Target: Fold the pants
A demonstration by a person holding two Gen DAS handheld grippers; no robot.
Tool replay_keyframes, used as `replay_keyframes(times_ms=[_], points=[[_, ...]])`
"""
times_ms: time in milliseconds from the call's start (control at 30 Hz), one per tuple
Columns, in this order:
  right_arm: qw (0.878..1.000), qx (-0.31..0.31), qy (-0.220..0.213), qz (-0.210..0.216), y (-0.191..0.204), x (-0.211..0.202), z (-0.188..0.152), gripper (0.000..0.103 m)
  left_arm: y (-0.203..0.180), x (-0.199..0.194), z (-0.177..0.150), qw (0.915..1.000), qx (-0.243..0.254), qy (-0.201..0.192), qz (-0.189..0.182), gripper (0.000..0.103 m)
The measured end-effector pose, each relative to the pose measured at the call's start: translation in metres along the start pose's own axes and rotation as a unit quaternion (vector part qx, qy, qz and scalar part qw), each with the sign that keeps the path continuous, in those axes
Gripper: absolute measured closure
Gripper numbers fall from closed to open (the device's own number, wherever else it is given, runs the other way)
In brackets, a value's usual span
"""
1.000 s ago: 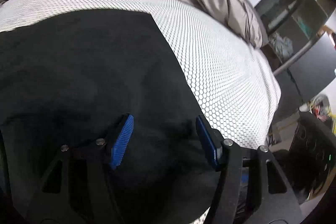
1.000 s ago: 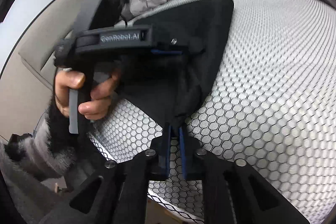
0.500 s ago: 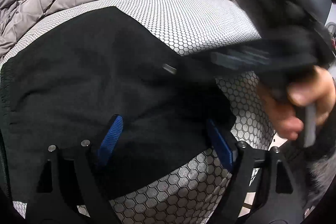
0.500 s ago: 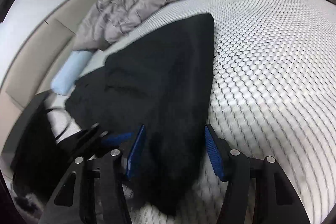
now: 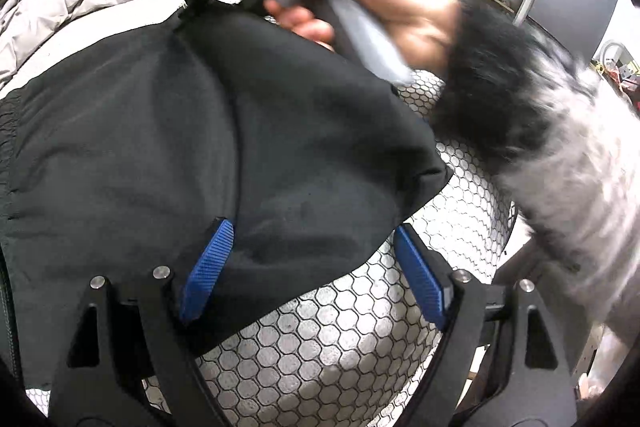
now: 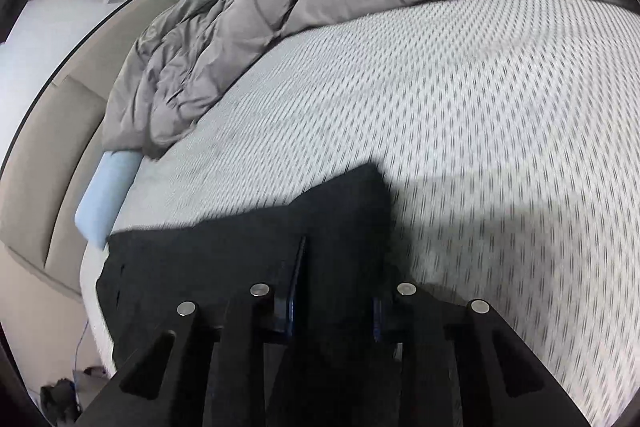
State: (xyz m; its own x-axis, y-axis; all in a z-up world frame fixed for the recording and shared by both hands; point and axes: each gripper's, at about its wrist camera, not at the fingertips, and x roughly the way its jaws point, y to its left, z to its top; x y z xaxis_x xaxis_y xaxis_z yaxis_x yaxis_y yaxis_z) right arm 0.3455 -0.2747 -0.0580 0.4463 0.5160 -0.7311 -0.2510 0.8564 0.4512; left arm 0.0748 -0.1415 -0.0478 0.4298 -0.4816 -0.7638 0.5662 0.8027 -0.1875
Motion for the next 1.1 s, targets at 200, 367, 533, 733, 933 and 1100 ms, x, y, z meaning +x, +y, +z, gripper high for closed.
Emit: replay_keyframes(times_ms=[200, 367, 533, 733, 933, 1100], points=[[0.999, 0.014, -0.026, -0.033, -0.001, -0.011, 0.02, 0.069, 0.016, -0.017, 0.007, 0.9987, -0.024, -0.009, -0.044, 0.022], [0.995, -0.01, -0.062, -0.081, 0.006, -0.081, -0.04, 0.058, 0.049, -0.058, 0.014, 0.9942, -0.073, -0.059, -0.052, 0.022], [0.987, -0.076, -0.092, -0.108, 0.036, -0.137, -0.116, 0.058, 0.094, -0.074, 0.002, 0.9915, -0.095, -0.086, 0.022, 0.022], [0.984, -0.167, -0.027, -0.061, 0.085, -0.099, -0.174, 0.058, 0.127, -0.057, -0.016, 0.9941, -0.076, -0.055, 0.054, 0.034], [0.953, -0.267, -0.002, -0.146, 0.094, -0.085, -0.198, 0.058, 0.136, -0.058, -0.034, 0.9953, -0.055, -0.034, 0.072, 0.035], [0.958, -0.239, -0.005, -0.158, 0.074, -0.115, -0.197, 0.058, 0.123, -0.076, -0.03, 0.9952, -0.056, -0.045, 0.067, 0.035]])
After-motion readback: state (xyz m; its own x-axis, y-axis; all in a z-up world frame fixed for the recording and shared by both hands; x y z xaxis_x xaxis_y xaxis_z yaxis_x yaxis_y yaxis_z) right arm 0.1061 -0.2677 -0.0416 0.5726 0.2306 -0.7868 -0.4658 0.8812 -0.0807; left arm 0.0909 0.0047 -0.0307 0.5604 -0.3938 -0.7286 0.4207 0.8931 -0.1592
